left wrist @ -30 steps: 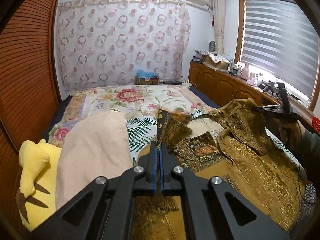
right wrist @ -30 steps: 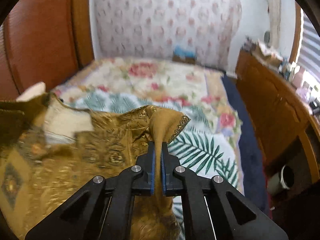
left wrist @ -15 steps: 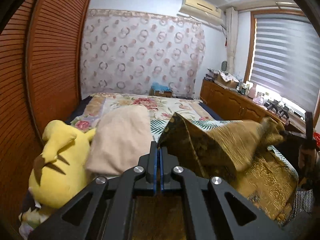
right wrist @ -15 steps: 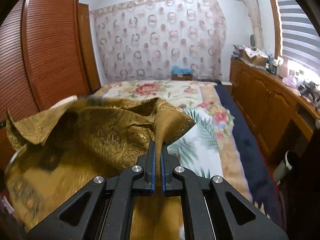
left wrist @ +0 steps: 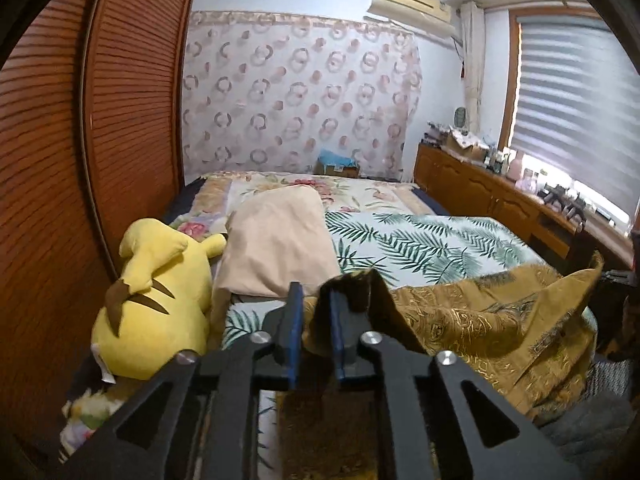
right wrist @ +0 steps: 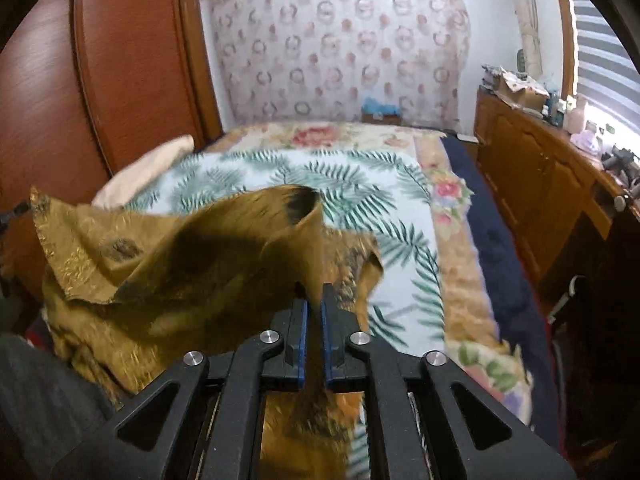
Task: Fold small clothes
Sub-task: 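Lift the hem with both grippers and fold it toward the collar, then open both grippers and release the folded gold shirt, then grasp the gold cloth edge with the left gripper while the right gripper grasps another corner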
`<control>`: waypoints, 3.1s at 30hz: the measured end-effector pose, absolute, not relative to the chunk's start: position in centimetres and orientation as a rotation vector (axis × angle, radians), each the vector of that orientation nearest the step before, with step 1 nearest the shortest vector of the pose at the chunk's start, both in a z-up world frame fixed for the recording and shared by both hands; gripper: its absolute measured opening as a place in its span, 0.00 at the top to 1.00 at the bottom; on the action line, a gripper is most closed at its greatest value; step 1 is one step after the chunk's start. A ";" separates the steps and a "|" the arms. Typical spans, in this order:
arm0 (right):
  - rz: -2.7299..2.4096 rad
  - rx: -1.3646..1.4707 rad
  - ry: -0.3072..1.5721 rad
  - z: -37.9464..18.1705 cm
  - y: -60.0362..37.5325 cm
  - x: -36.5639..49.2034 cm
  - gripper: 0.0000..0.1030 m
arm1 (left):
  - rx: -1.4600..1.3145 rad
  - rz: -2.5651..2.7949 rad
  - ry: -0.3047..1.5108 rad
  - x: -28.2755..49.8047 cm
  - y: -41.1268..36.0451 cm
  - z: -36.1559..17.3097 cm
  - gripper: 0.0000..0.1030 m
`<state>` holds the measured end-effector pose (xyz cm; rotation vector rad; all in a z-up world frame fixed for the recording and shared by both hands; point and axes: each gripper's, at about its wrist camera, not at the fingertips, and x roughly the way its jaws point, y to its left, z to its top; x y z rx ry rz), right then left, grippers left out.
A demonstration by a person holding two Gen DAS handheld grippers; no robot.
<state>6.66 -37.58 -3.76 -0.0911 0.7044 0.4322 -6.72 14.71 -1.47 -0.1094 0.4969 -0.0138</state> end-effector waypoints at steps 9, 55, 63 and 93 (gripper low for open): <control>0.364 -0.144 0.654 -2.2 -39.1 7.4 0.65 | -0.121 0.021 0.468 -6.6 16.4 0.2 0.79; 0.323 -0.156 0.878 -10.8 -36.0 17.7 0.27 | -0.013 0.066 0.884 5.4 15.8 -11.4 0.57; 0.323 -0.155 0.878 -10.9 -36.1 17.7 0.26 | -0.053 -0.010 0.897 5.6 16.8 -11.5 0.57; 0.605 -0.139 0.411 15.5 -32.4 6.2 0.95 | -0.124 -0.149 0.184 -5.2 15.3 13.8 0.98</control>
